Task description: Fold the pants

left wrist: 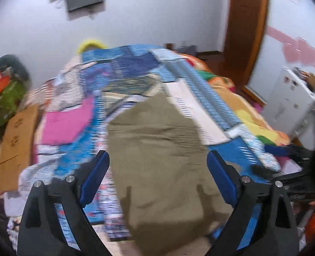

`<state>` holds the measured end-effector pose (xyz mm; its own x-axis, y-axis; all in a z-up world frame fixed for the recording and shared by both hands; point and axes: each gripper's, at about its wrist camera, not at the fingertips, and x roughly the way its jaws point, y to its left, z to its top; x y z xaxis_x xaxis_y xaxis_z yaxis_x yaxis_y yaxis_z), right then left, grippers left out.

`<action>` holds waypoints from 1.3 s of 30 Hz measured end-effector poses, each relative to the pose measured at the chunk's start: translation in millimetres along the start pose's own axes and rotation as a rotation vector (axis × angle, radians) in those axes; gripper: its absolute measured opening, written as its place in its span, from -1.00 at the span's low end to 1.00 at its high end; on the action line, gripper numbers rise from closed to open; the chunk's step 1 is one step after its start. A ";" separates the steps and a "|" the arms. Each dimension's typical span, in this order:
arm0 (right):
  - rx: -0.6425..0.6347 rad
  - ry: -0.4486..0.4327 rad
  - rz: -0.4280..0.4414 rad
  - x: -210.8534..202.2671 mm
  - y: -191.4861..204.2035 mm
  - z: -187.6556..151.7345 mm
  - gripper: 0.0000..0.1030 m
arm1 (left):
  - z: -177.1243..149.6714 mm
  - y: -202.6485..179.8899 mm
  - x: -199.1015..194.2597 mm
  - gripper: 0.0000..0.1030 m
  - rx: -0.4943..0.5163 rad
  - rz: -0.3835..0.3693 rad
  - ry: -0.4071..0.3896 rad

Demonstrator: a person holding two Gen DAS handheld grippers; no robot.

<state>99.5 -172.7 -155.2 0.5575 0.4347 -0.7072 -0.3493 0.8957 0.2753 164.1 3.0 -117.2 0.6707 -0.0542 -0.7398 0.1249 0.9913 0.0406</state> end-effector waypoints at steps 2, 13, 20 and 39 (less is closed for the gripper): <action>-0.006 -0.032 0.012 -5.7 4.4 9.6 0.44 | 1.7 21.6 6.8 0.81 -0.024 0.039 0.012; -0.037 0.021 0.061 37.9 22.4 24.6 0.44 | 16.2 91.4 95.2 0.81 -0.051 0.158 0.147; 0.004 0.104 0.102 63.0 12.4 8.1 0.51 | 32.2 104.4 167.5 0.81 -0.048 0.140 0.233; -0.081 0.048 0.051 34.5 31.6 22.9 0.52 | -33.7 119.1 146.0 1.00 -0.104 0.168 0.301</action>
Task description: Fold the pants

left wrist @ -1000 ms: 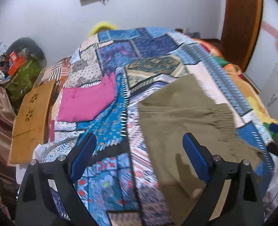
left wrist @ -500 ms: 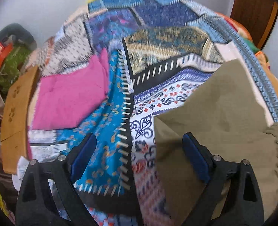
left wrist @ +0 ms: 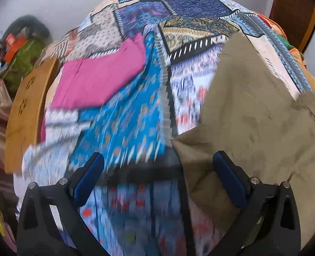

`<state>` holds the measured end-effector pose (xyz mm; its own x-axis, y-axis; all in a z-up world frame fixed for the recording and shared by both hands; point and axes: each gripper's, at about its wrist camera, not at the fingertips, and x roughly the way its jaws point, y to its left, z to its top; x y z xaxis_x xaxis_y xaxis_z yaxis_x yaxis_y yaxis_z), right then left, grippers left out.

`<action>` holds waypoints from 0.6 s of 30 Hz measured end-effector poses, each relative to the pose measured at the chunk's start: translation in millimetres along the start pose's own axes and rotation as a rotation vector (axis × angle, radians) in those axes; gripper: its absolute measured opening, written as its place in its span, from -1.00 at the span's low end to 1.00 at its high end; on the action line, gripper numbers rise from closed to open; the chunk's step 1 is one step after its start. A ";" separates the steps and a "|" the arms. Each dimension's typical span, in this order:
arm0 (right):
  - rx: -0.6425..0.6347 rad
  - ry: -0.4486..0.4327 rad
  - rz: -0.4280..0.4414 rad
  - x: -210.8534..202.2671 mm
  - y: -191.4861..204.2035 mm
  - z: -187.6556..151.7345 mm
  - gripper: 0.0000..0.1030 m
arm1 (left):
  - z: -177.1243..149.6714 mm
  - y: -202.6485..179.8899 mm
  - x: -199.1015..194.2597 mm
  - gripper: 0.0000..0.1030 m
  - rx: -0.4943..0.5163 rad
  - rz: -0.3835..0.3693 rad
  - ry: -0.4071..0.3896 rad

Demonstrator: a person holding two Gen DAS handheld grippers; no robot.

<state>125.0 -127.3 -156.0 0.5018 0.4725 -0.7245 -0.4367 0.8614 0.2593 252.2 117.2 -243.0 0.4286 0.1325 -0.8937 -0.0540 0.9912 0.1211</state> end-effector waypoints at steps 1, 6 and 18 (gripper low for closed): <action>-0.007 -0.008 0.000 -3.3 2.7 -0.2 0.52 | -10.3 1.9 -7.7 1.00 -0.009 0.000 -0.003; -0.040 -0.020 -0.010 -13.7 10.6 -9.5 0.52 | -57.5 4.5 -39.7 1.00 -0.043 -0.031 0.003; 0.006 0.048 -0.035 -6.5 -14.7 -47.9 0.35 | -105.0 8.3 -72.9 1.00 -0.111 -0.105 -0.026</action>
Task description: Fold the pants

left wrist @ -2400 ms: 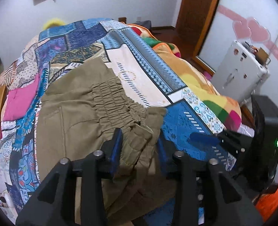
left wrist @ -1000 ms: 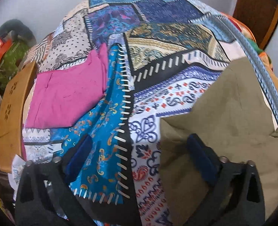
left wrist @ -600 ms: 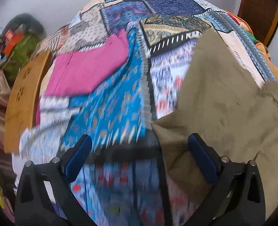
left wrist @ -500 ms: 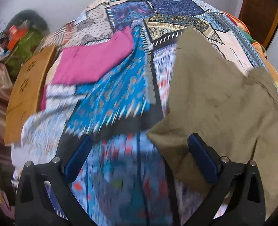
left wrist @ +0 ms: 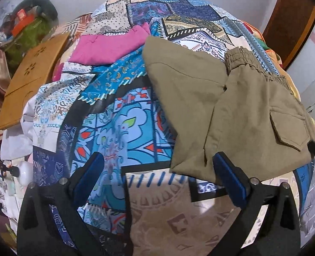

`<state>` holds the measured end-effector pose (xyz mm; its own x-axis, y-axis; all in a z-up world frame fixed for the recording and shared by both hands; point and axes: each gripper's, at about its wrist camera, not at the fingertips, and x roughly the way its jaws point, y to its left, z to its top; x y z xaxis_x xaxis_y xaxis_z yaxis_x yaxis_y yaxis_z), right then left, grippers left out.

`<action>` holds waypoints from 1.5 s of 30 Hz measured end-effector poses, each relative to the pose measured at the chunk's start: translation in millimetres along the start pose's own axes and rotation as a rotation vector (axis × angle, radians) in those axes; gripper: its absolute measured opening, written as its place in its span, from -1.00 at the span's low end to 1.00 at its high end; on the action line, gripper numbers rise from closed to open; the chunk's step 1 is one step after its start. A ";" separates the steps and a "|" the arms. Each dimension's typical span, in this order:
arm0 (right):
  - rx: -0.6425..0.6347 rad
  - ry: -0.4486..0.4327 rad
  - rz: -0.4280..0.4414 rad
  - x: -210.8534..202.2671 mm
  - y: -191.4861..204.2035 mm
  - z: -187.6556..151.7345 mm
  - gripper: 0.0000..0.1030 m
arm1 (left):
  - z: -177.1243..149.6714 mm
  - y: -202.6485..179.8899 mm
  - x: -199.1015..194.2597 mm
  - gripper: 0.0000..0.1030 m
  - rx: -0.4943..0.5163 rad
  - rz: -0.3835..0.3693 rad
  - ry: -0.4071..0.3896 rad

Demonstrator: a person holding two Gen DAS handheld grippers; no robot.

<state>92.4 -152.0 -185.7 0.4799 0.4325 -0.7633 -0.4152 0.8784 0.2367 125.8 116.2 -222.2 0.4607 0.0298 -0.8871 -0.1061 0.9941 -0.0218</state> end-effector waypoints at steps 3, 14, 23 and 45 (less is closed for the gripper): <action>0.023 0.007 -0.019 6.9 -9.4 1.8 0.22 | -3.0 9.6 0.2 1.00 -0.014 -0.014 0.000; -0.063 0.047 -0.118 17.7 -31.3 15.8 0.22 | -13.3 47.9 -8.3 0.83 -0.032 0.121 0.020; -0.039 -0.064 0.003 -10.9 -16.9 52.7 0.22 | 45.0 -10.0 -49.3 0.83 0.054 -0.064 -0.178; -0.100 0.072 0.098 45.8 -5.7 43.9 -0.34 | 60.0 -103.2 26.4 -0.46 0.257 -0.182 -0.039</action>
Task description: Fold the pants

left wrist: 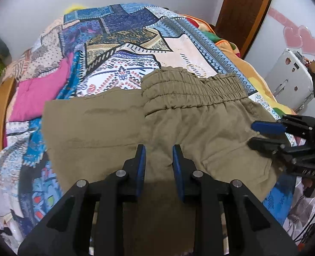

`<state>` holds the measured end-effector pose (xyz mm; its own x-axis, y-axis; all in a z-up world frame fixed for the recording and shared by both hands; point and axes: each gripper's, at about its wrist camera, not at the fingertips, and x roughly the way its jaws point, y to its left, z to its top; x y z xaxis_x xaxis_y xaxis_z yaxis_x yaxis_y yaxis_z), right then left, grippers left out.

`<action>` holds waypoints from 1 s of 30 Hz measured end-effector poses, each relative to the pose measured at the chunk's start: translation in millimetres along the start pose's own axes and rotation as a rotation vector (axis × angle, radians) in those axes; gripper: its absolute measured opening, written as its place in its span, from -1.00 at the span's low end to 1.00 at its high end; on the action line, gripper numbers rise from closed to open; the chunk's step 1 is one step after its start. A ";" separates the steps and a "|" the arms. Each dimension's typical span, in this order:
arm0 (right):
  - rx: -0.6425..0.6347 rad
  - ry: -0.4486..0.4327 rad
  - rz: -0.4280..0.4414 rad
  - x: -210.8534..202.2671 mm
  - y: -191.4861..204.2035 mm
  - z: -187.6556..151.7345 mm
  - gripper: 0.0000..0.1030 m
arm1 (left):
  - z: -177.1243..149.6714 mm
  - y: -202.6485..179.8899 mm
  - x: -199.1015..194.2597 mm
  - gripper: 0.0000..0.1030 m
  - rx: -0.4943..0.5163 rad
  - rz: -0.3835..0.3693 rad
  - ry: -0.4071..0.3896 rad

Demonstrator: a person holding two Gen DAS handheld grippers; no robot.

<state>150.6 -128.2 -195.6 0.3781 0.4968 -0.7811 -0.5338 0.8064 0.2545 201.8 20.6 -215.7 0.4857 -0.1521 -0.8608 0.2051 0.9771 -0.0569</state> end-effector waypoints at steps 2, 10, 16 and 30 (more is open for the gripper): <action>0.019 0.007 0.002 -8.4 -5.0 -5.2 -0.33 | -2.9 2.3 -9.1 -0.46 0.002 0.010 -0.002; 0.080 -0.076 -0.121 -53.7 -28.5 -13.3 0.08 | -18.2 44.5 -47.0 0.11 -0.083 0.085 -0.056; 0.196 -0.051 -0.141 -41.5 -53.3 -11.5 0.18 | -31.1 84.4 -34.6 0.16 -0.264 0.010 0.007; 0.354 0.036 0.079 8.8 -79.5 -12.5 0.23 | -10.5 83.8 2.5 0.25 -0.292 -0.074 0.054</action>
<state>187.0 -192.0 -229.8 0.3158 0.5556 -0.7692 -0.2631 0.8301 0.4916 211.3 103.6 -227.9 0.4307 -0.2240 -0.8743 -0.0185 0.9663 -0.2567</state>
